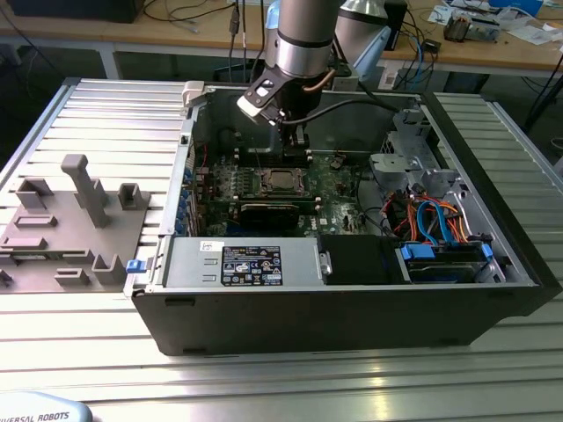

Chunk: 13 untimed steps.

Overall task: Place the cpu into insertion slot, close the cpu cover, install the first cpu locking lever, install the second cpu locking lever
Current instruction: 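Install the first cpu locking lever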

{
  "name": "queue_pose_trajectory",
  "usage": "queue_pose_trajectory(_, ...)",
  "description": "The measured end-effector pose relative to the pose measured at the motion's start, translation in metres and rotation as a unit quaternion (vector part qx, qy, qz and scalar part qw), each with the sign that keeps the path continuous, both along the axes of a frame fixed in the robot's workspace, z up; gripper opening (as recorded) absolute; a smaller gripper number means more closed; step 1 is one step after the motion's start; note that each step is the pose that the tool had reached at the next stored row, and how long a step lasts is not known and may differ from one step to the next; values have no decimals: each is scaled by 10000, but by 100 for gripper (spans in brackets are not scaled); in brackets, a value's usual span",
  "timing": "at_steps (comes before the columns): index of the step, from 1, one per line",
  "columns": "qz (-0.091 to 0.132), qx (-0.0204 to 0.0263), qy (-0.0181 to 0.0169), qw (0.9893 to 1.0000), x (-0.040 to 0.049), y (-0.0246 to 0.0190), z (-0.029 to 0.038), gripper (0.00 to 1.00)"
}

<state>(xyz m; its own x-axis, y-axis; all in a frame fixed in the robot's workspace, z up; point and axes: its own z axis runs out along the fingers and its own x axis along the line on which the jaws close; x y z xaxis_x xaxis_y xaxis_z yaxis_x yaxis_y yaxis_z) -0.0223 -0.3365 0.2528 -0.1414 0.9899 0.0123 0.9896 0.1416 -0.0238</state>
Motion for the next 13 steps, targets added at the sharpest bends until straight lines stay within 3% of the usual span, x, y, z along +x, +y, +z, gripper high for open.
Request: queue_pose_trajectory(13, 314, 0, 0, 9995, 0, 0, 0, 11)
